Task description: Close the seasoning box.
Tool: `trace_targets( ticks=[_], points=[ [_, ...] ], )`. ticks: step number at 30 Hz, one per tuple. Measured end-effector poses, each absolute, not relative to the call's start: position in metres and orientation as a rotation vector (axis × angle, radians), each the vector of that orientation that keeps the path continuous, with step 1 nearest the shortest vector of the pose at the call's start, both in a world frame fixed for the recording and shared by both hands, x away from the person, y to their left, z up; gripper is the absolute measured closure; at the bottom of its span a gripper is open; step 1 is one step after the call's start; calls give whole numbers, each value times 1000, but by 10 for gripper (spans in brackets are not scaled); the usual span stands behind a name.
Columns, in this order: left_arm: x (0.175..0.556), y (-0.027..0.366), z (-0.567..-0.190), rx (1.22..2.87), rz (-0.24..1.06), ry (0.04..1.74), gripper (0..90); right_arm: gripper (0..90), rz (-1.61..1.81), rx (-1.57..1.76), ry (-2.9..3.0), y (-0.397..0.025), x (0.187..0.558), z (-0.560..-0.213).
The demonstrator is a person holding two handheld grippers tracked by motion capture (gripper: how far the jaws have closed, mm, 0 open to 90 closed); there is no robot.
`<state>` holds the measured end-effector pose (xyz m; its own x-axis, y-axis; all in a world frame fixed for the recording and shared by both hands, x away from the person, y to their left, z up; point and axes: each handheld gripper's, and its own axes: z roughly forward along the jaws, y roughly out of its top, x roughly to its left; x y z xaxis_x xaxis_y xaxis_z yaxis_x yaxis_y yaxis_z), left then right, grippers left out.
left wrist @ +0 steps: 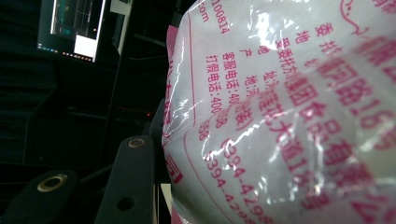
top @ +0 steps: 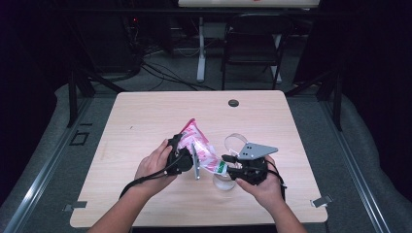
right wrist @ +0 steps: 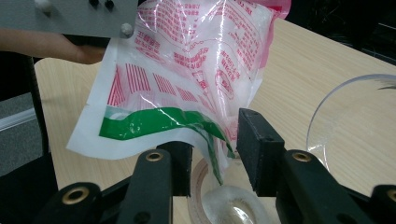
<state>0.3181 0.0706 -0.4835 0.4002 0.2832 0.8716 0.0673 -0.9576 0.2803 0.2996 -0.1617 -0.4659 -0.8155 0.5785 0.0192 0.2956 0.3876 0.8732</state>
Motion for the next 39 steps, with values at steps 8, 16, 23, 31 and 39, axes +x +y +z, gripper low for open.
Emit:
trace_targets(
  ticks=[8,16,23,31,39],
  points=[
    [318,69,-484,2449,1592,305,598,823,1401,727,2373,-162,297,-464],
    [316,66,-483,2433,1606,283,599,900,1408,741,2367,-165,297,-463],
    [316,63,-483,2430,1609,275,599,900,1401,753,2360,-169,299,-463],
    [316,60,-482,2417,1627,255,600,900,1392,767,2353,-172,300,-463],
    [315,57,-481,2417,1641,241,601,900,1396,791,2358,-175,301,-464]
  ],
)
